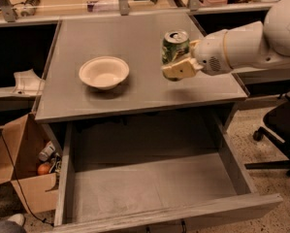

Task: Place green can into top drawer

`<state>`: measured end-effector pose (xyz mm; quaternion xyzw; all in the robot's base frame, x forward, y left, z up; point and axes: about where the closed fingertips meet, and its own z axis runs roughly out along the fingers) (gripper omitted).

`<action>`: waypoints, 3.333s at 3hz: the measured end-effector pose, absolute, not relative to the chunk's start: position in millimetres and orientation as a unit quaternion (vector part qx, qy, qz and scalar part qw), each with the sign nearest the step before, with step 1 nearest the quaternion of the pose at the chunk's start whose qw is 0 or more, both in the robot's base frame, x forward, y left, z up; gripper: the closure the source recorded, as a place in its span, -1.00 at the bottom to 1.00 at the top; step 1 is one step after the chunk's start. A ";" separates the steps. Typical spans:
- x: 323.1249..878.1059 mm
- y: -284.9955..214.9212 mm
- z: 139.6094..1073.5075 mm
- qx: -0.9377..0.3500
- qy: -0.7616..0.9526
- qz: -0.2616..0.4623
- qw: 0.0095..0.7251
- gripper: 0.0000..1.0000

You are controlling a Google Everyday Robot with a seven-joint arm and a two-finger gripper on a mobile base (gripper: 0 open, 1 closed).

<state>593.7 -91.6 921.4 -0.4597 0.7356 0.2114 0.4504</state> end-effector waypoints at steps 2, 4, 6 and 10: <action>589.1 -103.0 921.3 -0.448 0.744 0.203 0.453 1.00; 551.5 -135.7 937.7 -0.410 0.768 0.173 0.459 1.00; 548.8 -133.3 926.0 -0.403 0.766 0.173 0.469 1.00; 444.6 -131.7 876.1 -0.317 0.800 0.190 0.473 1.00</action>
Offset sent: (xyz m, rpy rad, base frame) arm 0.0061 -0.0140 -0.0053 -0.0012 -0.0023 -0.0438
